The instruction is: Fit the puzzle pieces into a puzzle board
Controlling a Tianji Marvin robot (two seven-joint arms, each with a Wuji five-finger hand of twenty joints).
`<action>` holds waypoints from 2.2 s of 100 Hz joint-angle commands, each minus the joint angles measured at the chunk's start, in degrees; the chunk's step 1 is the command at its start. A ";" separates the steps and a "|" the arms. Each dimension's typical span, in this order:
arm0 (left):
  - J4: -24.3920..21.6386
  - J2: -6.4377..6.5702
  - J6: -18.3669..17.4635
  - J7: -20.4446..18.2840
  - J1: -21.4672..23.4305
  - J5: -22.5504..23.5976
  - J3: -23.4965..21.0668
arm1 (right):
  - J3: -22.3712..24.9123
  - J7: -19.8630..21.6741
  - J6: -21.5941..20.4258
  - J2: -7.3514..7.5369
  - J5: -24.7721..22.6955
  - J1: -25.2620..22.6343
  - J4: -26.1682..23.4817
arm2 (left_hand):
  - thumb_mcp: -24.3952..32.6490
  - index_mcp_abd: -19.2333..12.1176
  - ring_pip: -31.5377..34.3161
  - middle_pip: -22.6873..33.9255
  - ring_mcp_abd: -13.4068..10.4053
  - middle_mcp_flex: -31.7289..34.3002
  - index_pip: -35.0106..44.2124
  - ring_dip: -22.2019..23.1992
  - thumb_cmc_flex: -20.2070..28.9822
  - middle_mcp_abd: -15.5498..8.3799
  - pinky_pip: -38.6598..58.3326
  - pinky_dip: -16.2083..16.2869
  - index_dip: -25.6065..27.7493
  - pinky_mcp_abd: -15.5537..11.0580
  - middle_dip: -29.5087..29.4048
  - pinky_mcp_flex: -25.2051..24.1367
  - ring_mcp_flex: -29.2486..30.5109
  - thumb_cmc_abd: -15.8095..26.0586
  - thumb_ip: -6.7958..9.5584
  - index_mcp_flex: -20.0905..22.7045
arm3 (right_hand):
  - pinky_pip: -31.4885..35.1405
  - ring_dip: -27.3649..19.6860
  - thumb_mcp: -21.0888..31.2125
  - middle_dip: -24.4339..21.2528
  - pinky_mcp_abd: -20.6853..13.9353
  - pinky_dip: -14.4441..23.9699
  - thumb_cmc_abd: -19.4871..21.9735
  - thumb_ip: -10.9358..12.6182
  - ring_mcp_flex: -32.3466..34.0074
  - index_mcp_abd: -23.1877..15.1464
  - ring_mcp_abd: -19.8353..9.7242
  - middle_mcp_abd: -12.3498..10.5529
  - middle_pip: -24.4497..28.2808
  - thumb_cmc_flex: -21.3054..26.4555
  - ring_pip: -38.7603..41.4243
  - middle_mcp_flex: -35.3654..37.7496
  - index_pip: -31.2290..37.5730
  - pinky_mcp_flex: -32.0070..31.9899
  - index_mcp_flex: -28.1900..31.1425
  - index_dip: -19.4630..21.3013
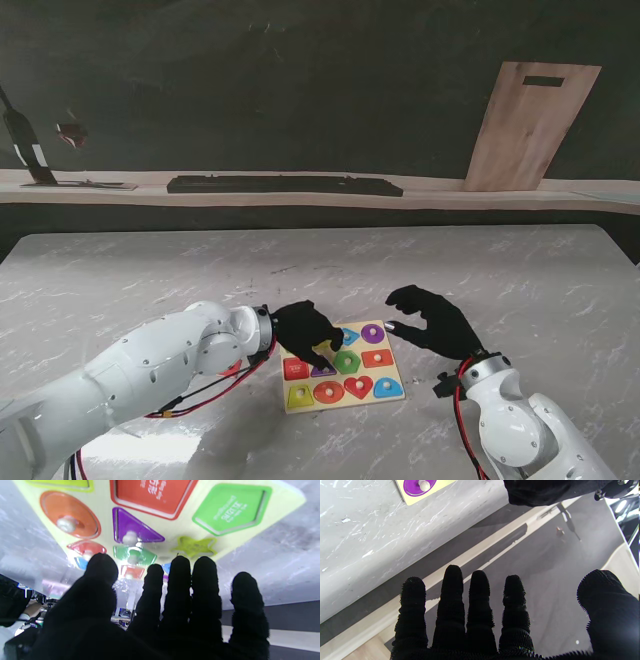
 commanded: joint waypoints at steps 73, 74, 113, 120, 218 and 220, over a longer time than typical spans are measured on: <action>-18.40 8.22 3.39 -6.55 25.23 15.16 -37.23 | -3.14 1.08 0.58 0.04 -1.11 1.93 1.34 | -27.23 1.58 -9.29 -15.54 4.64 -7.80 -4.81 -3.56 11.90 4.92 -3.11 -0.46 -2.48 -1.71 -14.20 -5.63 -7.41 11.76 3.30 1.06 | 0.72 0.94 -1.26 0.64 0.28 1.05 2.19 1.70 0.44 -1.69 -0.97 -1.61 0.55 -1.90 0.57 0.78 -1.04 -0.72 0.00 -0.16; -18.49 8.26 3.25 -6.54 25.54 15.32 -37.66 | -3.17 1.18 0.58 0.08 -1.22 1.97 1.36 | -27.25 1.50 -9.21 -15.58 4.63 -7.79 -5.30 -3.45 11.97 4.91 -3.02 -0.43 -2.72 -1.76 -14.27 -5.55 -7.47 11.75 3.32 1.23 | 0.72 0.93 -1.28 0.64 0.27 1.05 2.20 1.69 0.44 -1.66 -0.97 -1.61 0.55 -1.94 0.57 0.77 -1.03 -0.72 0.02 -0.16; -17.73 9.23 -5.42 -2.22 32.85 19.95 -48.84 | -4.43 1.26 3.16 0.48 -4.70 1.98 0.80 | -26.97 0.54 -9.62 -16.19 3.61 -8.41 -6.46 -2.82 12.79 4.14 -2.70 -0.37 -3.07 -2.92 -14.49 -5.14 -8.28 13.78 3.38 1.80 | 0.73 0.92 -1.35 0.63 0.30 1.06 2.29 1.72 0.56 -1.52 -1.12 -1.67 0.55 -1.83 0.63 0.83 -1.00 -0.67 0.01 -0.22; -17.58 9.31 -6.05 -2.08 33.38 20.13 -49.43 | -4.52 1.16 3.61 0.53 -5.28 1.94 0.76 | -27.02 0.66 -9.87 -16.32 3.71 -8.32 -6.50 -2.79 13.08 4.01 -2.68 -0.38 -3.08 -2.86 -14.55 -5.08 -8.30 13.75 3.36 2.08 | 0.77 0.91 -1.37 0.62 0.28 1.07 2.25 1.73 0.58 -1.48 -1.09 -1.67 0.53 -1.80 0.63 0.77 -0.96 -0.60 0.13 -0.23; -13.18 10.45 -9.99 -0.17 30.74 23.27 -44.69 | -5.42 2.09 6.09 0.74 -6.04 2.71 1.19 | -18.10 0.22 -11.05 -15.79 -0.84 -10.15 -4.49 -0.23 14.22 0.62 -2.40 -1.04 -2.84 -6.12 -13.76 -4.65 -7.83 1.39 4.40 -0.86 | 0.86 0.92 -1.62 0.66 0.32 1.05 2.41 1.77 0.57 -1.47 -1.01 -1.63 0.64 -1.26 0.80 0.89 -0.88 -0.66 0.13 -0.32; -13.04 10.46 -9.94 0.02 30.62 23.37 -44.51 | -5.42 2.09 6.07 0.74 -6.04 2.72 1.20 | 0.95 0.37 -11.00 -15.99 -0.63 -9.60 -5.47 -0.33 5.11 0.62 -2.21 -1.07 -3.46 -6.10 -13.94 -4.47 -7.57 -2.68 3.36 -0.09 | 0.86 0.92 -1.64 0.66 0.33 1.05 2.43 1.76 0.55 -1.49 -1.01 -1.67 0.64 -1.29 0.79 0.89 -0.88 -0.67 0.13 -0.32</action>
